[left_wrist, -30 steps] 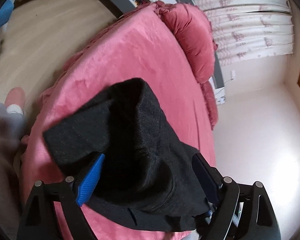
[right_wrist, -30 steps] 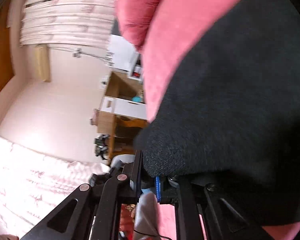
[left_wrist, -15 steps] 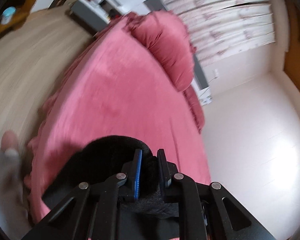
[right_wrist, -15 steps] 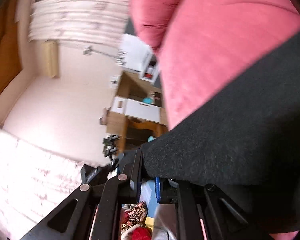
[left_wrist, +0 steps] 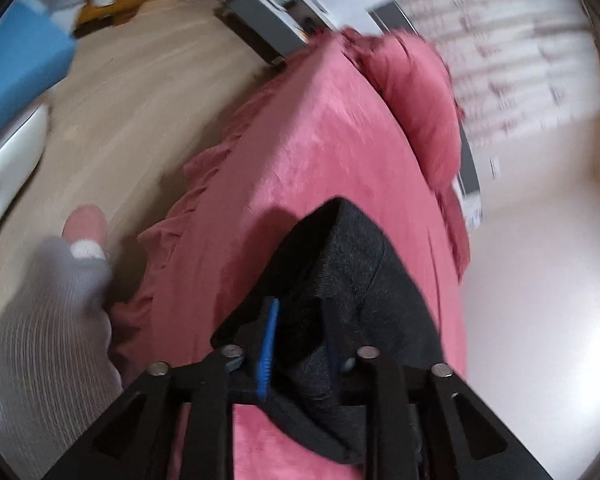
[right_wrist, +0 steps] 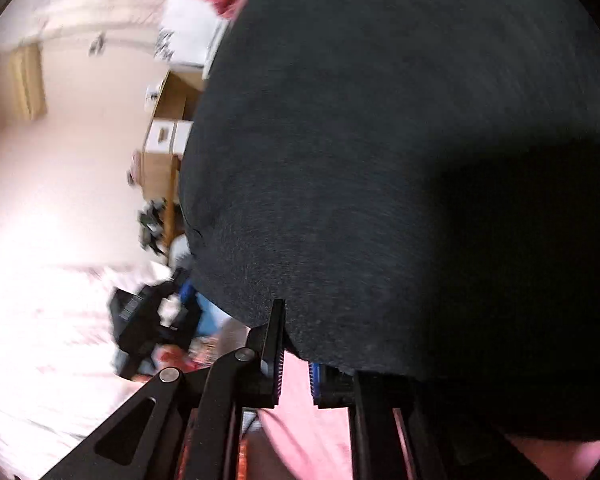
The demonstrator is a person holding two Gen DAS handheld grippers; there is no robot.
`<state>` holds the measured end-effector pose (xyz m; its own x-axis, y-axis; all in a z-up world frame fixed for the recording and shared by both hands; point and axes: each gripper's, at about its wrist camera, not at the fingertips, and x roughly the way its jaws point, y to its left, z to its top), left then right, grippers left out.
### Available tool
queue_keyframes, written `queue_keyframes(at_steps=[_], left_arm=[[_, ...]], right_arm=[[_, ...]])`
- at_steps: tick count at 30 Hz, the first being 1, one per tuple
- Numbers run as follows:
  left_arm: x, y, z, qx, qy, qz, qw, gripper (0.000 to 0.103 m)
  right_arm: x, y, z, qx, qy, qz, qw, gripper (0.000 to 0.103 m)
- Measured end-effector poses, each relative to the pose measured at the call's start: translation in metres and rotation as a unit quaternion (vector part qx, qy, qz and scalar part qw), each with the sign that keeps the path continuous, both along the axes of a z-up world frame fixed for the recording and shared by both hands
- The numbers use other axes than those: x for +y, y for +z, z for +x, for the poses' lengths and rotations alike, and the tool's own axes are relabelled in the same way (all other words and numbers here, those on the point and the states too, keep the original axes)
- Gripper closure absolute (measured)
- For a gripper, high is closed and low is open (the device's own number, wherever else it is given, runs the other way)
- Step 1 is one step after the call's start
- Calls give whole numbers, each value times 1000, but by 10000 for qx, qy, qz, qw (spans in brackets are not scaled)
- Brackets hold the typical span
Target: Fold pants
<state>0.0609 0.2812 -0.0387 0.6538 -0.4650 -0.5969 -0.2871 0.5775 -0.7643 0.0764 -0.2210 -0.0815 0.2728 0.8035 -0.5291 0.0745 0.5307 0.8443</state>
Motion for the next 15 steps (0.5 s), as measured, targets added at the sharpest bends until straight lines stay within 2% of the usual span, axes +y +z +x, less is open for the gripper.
queue_keyframes(at_steps=[1, 2, 4, 5, 7, 10, 11, 13, 15], left_arm=[[1, 0, -4, 0, 188, -105, 9998, 64], [1, 1, -12, -49, 436, -313, 9985, 52], [-3, 4, -21, -160, 627, -488, 9967, 44], [-9, 6, -28, -243, 627, -523, 9964, 44], [-22, 14, -31, -325, 455, -436, 9975, 44], [-52, 28, -38, -597, -75, 30, 9982, 43], [-61, 30, -35, -642, -228, 120, 9976, 41], [-75, 31, -28, -565, -466, 278, 9969, 41], [-80, 26, -23, -409, -426, 272, 9979, 41]], right_arm=[[0, 4, -2, -106, 8, -79, 9999, 89], [0, 4, -2, -151, -49, -87, 9998, 83], [-10, 5, -9, -188, -207, -6, 9996, 77], [-15, 8, -11, -237, -289, -25, 9993, 71], [-29, 16, -12, -440, -536, -211, 9974, 69], [-68, 25, -24, -552, -1105, -421, 9914, 64], [-81, 23, -24, -491, -1311, -393, 9894, 60], [-116, 14, -36, -215, -1920, -123, 9811, 59], [-149, 2, -52, 76, -2563, 271, 9662, 59]])
